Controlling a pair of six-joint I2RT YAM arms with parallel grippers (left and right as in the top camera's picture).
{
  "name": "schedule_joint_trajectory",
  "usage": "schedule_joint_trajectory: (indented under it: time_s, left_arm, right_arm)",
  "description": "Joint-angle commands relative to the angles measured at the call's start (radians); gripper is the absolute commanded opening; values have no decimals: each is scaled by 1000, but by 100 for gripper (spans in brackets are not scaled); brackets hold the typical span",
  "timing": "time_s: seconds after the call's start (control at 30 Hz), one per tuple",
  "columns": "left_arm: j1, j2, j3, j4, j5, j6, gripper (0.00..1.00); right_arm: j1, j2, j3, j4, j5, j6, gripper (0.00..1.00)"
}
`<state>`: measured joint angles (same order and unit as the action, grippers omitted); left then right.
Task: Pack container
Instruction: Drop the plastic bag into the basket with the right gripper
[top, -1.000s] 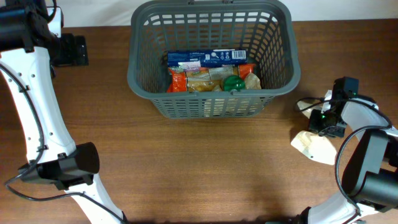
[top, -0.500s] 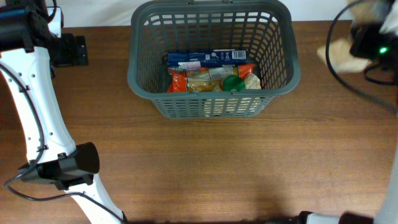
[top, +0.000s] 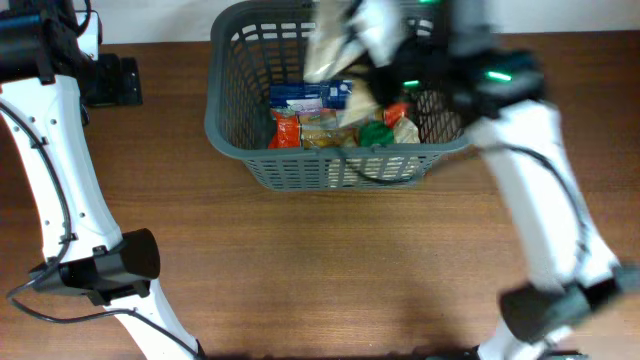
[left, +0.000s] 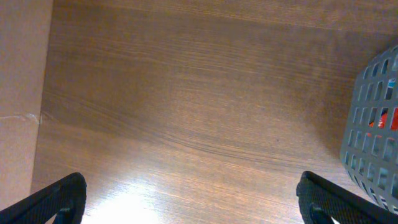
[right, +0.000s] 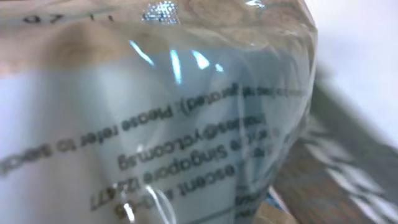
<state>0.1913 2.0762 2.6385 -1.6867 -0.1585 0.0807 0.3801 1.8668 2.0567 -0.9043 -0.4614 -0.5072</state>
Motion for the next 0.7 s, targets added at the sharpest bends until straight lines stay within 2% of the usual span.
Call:
schedule_joint_trajectory:
  time_s: [0.0, 0.2, 0.23, 0.3, 0.33, 0.5, 0.53, 0.57, 0.6, 0.63, 0.67]
  left_arm:
    - [3, -16, -2, 0, -7, -18, 99]
    - [3, -16, -2, 0, -7, -18, 99]
    - [3, -16, -2, 0, -7, -18, 99]
    - [3, -16, -2, 0, -7, -18, 99]
    - [3, -16, -2, 0, -7, -18, 99]
    - [3, -16, -2, 0, -7, -18, 99]
    - [3, -16, -2, 0, -7, -18, 99]
    - [3, -16, -2, 0, -7, -18, 99]
    - [3, -16, -2, 0, -7, -18, 99]
    - [3, -16, -2, -1, -7, -18, 99]
    - [3, -16, -2, -1, -7, -18, 99]
  right_arm:
    - [64, 134, -5, 15, -26, -91, 4]
    - [135, 261, -5, 14, -25, -87, 4]
    - [141, 269, -5, 12, -21, -83, 6]
    - [145, 286, -6, 10, -9, -48, 18]
    - [145, 295, -6, 11, 4, -31, 21]
    - [142, 299, -8, 16, 77, 58, 22]
    - [142, 299, -8, 16, 78, 70, 29]
    - [142, 299, -8, 16, 79, 76, 48]
    - [142, 297, -8, 16, 87, 77, 61]
    - [141, 284, -1, 15, 173, 121, 83]
    - [140, 279, 4, 13, 205, 133, 84]
